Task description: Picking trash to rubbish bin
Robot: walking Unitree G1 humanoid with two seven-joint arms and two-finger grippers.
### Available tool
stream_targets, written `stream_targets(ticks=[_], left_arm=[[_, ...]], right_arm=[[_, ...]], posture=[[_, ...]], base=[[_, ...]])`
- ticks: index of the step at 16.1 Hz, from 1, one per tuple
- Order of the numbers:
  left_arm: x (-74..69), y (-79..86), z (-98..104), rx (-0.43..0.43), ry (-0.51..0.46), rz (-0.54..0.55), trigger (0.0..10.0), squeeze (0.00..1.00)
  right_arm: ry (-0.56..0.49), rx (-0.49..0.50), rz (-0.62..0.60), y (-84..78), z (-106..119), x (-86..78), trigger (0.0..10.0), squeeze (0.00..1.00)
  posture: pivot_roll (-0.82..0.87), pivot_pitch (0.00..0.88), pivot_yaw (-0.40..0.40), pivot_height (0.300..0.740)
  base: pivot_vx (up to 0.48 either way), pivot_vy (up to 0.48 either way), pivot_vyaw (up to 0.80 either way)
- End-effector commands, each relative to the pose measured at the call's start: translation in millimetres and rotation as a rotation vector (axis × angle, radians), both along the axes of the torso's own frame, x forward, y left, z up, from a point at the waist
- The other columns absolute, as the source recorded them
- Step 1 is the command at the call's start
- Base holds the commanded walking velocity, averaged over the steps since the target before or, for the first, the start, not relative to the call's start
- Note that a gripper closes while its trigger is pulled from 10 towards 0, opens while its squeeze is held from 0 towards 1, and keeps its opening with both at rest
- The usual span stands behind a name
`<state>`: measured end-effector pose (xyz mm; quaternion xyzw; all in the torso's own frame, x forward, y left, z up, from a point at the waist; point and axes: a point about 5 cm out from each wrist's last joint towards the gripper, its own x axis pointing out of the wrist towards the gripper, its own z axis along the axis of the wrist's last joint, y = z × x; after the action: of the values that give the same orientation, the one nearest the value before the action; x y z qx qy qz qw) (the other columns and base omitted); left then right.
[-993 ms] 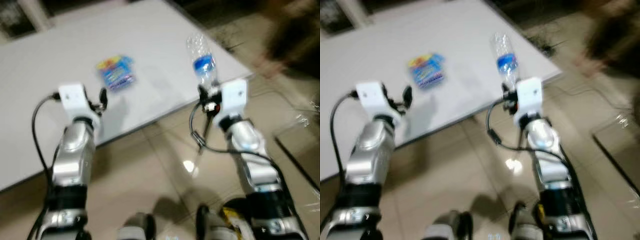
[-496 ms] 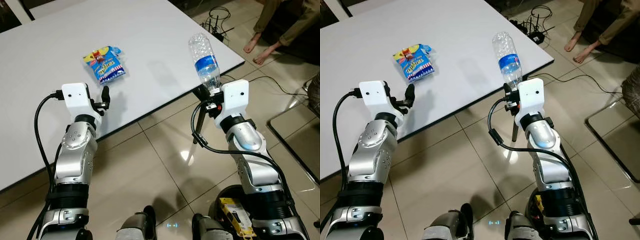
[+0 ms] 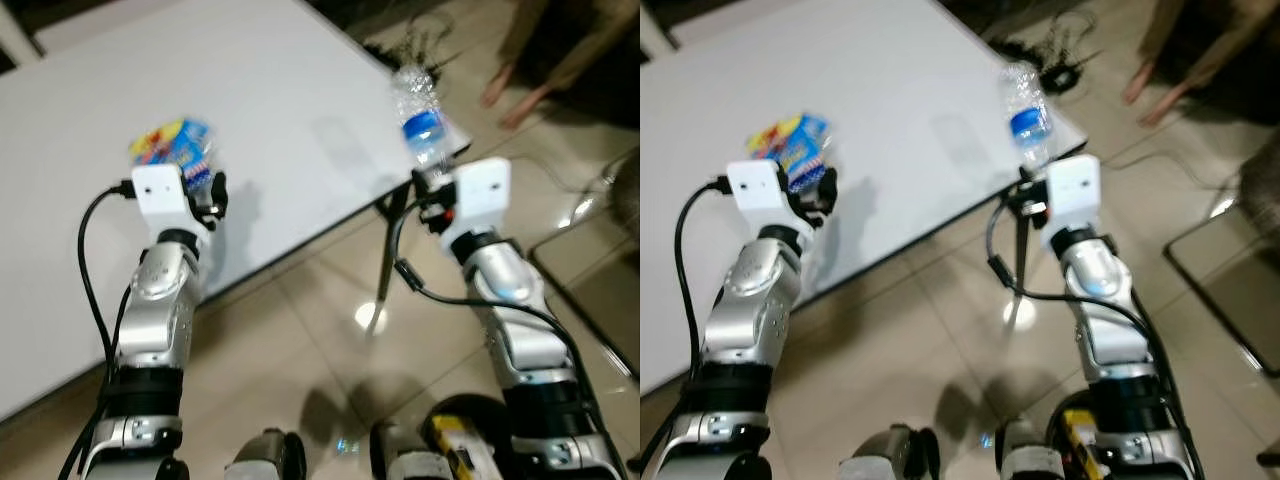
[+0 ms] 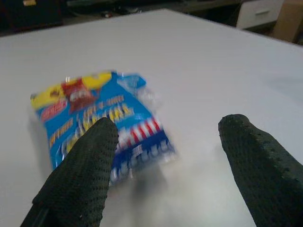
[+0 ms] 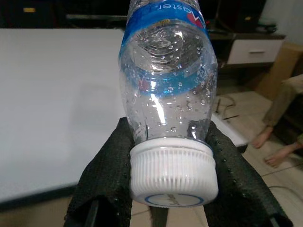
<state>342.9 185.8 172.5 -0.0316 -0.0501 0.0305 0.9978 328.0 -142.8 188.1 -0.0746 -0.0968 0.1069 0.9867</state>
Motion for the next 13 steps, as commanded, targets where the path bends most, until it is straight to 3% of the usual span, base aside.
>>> stream_targets(ticks=[1, 6, 13], left_arm=[[-2.8, 12.4, -3.7, 0.01, 0.015, 0.035, 10.0, 0.0], [-3.0, 12.2, -4.6, 0.005, 0.021, 0.04, 10.0, 0.0], [-4.0, 10.8, -5.8, -0.003, 0.02, 0.048, 10.0, 0.0]], right_arm=[[0.005, -0.001, 0.037, 11.7, -1.6, -2.6, 10.0, 0.0], [0.009, -0.004, 0.036, 11.4, -2.7, -2.7, 10.0, 0.0], [0.012, -0.01, 0.037, 11.2, -3.4, -3.5, 10.0, 0.0]], posture=[[-0.1, 0.237, 0.095, 0.74], [-0.1, 0.241, 0.096, 0.74], [-0.1, 0.244, 0.094, 0.74]], base=[[0.439, 0.0, 0.0], [0.424, 0.0, 0.0], [0.0, 0.0, 0.0]])
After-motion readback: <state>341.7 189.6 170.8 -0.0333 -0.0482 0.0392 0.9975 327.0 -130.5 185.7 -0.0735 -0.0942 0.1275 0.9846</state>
